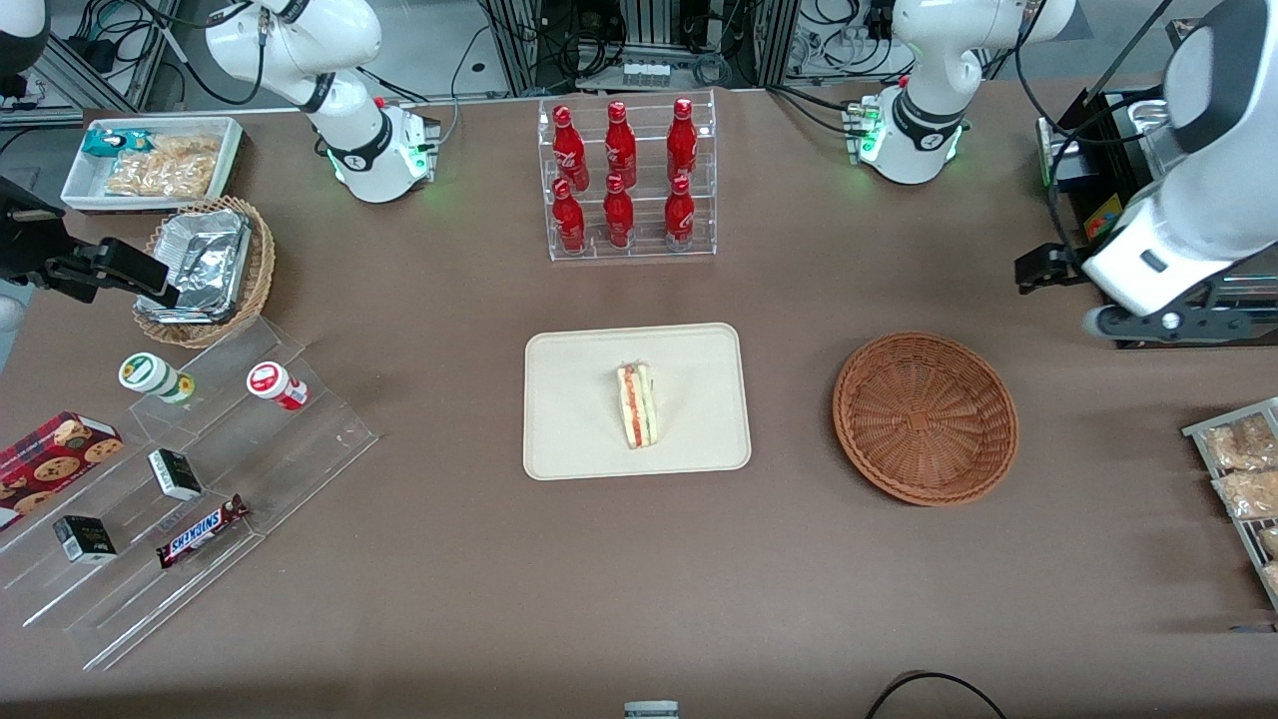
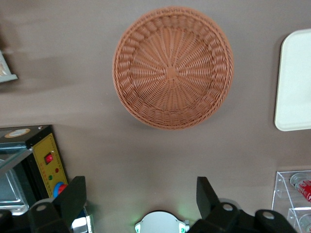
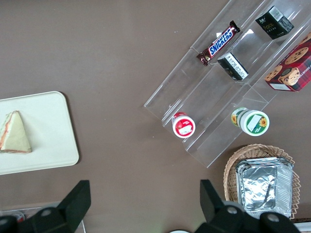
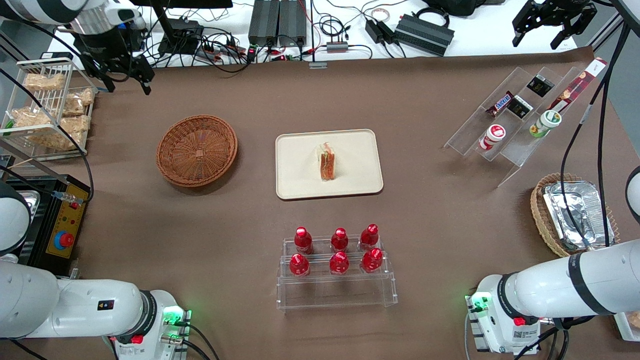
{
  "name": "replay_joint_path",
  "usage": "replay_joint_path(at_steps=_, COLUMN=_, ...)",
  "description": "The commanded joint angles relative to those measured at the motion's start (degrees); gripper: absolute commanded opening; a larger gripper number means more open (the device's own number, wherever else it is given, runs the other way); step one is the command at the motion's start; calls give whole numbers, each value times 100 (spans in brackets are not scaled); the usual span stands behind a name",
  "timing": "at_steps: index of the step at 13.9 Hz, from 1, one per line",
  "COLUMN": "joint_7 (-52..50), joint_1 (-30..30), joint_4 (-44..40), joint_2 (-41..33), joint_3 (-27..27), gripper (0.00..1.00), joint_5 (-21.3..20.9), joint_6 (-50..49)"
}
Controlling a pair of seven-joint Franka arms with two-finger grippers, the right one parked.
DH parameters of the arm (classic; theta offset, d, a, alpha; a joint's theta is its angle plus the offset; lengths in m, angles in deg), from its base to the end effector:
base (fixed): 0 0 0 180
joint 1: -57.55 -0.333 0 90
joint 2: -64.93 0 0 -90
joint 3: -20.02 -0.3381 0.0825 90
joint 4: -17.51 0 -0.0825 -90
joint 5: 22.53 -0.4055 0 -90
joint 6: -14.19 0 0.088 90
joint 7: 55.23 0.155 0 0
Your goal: Place sandwich from basket to tray
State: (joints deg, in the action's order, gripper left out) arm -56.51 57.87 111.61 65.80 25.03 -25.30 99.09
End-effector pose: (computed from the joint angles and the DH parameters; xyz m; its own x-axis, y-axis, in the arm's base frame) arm 0.5566 -0.0438 0.5491 0.9827 -0.0652 -0.1736 -0.0750 -0.9959 -0.0507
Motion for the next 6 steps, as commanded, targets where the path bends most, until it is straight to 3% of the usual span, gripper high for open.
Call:
replay_joint_path(at_steps=1, joint_7=145, joint_1=-164, joint_4=-207, joint_2=27, joint_3=70, gripper=100, joint_5=-12, joint_6=-132)
replay_joint_path(at_steps=6, joint_7=277, joint_1=-164, joint_4=-137, joint_2=-17, joint_3=-185, gripper=100, joint_5=331, joint_6=-62)
